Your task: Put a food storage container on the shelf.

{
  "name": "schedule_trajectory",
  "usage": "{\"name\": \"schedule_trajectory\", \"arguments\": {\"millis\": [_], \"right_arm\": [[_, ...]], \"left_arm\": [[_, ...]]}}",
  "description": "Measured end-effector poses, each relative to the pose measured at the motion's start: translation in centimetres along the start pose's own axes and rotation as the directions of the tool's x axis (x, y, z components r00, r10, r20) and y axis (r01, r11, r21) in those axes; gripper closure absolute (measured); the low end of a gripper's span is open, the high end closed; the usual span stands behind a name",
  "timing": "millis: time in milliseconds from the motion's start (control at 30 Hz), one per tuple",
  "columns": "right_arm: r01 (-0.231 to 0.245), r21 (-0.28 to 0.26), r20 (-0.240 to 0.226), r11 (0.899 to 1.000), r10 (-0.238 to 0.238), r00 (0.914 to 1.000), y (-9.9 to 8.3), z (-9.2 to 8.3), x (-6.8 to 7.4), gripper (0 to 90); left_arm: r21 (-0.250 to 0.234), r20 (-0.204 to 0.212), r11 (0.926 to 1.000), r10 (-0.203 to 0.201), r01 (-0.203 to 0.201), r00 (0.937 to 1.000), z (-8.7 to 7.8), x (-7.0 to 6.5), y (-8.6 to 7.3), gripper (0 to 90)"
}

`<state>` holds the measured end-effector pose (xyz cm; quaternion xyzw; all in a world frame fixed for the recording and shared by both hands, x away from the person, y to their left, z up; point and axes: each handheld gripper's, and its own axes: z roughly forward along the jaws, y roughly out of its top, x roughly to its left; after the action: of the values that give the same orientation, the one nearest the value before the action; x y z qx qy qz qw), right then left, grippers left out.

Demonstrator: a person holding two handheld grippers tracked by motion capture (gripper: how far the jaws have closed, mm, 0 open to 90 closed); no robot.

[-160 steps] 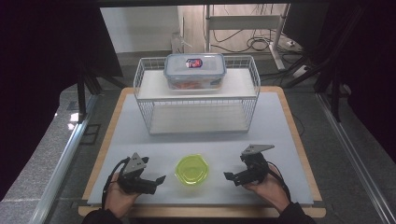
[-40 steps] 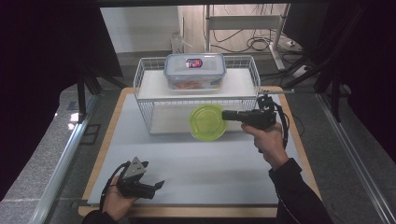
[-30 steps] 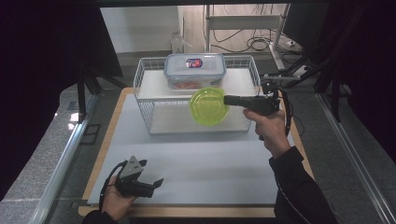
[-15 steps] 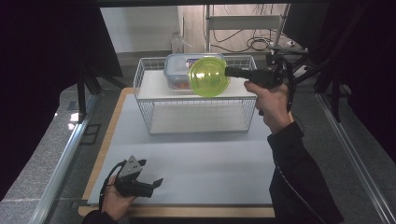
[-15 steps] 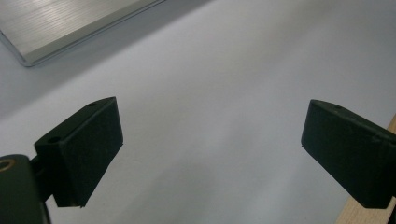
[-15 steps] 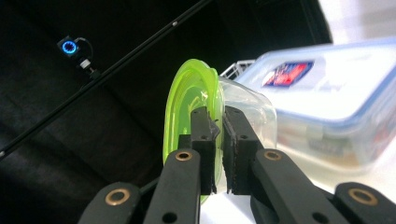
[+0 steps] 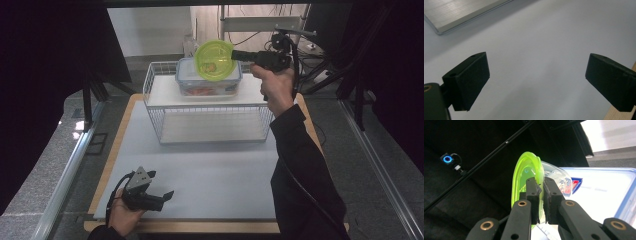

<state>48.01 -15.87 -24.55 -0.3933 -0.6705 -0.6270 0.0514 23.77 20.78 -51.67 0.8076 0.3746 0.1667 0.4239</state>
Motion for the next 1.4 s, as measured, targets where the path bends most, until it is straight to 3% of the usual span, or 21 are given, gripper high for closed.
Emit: {"name": "schedule_trajectory", "arguments": {"millis": [233, 400, 633, 767, 1033, 1400], "right_arm": [[-0.067, -0.002, 0.009, 0.998, 0.067, 0.9977, 0.5, 2.4, -1.2, 84.1], [-0.097, -0.010, 0.040, 0.995, 0.097, 0.9945, 0.7, 3.6, -1.6, 83.9], [-0.072, -0.041, 0.112, 0.997, 0.077, 0.9907, 0.9, 4.4, -1.4, 80.6], [-0.065, -0.045, 0.154, 0.997, 0.071, 0.9856, 0.8, 4.8, -1.6, 73.9], [-0.081, -0.062, 0.180, 0.995, 0.091, 0.9795, 0.5, 5.3, -2.2, 68.0], [-0.081, -0.058, 0.182, 0.995, 0.091, 0.9792, 0.1, 5.9, -2.3, 55.7]], "left_arm": [[0.004, 0.006, 1.0000, 0.004, -0.004, 1.0000, 0.0, 0.0, 0.0, 5.3], [0.003, 0.013, 1.0000, 0.003, -0.003, 0.9999, 0.0, 0.0, 0.0, 5.3], [0.006, 0.018, 1.0000, 0.006, -0.007, 0.9998, 0.0, -0.1, 0.0, 5.3], [0.009, 0.022, 0.9999, 0.007, -0.008, 0.9997, 0.1, -0.1, 0.0, 5.3], [0.019, 0.027, 0.9998, 0.010, -0.011, 0.9996, 0.2, -0.1, -0.1, 5.3], [0.025, 0.031, 0.9996, 0.013, -0.014, 0.9994, 0.3, -0.2, -0.1, 5.3]]}}
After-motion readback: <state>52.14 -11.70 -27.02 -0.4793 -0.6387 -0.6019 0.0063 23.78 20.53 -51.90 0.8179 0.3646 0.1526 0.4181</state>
